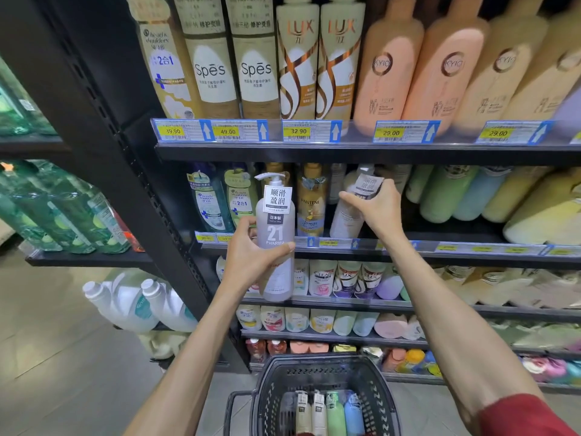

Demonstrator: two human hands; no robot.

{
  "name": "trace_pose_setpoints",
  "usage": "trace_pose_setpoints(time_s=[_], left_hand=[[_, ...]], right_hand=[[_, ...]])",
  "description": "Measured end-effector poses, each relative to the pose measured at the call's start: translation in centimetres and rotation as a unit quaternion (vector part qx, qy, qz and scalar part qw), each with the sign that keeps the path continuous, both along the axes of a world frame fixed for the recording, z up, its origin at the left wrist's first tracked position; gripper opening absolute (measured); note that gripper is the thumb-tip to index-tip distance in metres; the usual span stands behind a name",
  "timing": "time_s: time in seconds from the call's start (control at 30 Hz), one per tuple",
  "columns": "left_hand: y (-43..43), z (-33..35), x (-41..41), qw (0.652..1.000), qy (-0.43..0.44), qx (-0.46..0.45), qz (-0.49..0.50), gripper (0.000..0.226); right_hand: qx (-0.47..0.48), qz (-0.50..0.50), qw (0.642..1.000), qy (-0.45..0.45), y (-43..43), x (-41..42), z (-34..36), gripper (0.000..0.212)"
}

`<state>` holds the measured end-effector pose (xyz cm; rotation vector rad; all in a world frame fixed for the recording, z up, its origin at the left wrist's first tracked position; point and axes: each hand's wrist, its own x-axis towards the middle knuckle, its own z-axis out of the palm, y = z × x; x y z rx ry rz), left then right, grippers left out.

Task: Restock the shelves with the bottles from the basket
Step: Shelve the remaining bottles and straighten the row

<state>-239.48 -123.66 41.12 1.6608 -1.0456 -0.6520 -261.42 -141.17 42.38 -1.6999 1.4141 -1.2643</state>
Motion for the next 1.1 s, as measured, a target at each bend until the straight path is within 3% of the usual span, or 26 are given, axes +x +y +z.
trace_pose_setpoints(time_s=[0.23,0.4,0.7,1.1], left_hand=[[0.8,-0.7,-0.2,1.000,0.008,0.009,0.001,0.073],[1.1,-0.2,0.4,1.000,-0.015,0.013,0.004,0.081],[1.1,-0.1,-0.2,0.999,-0.032,0.010,0.017,0.082],[0.5,-0.5,-1.3,0.999,-0.039,0.017,0.026,0.078]], right_hand=[[0.007,0.032,0.997,0.073,-0.5,0.7,-0.1,0.046],[0.020,0.041,0.989,0.143,-1.0,-0.2,-1.5,0.059],[0.053,0.074,0.989,0.117,0.3,-1.6,-6.3,0.073],[0.006,0.037,0.981,0.189,-0.5,-1.9,-7.2,0.066]])
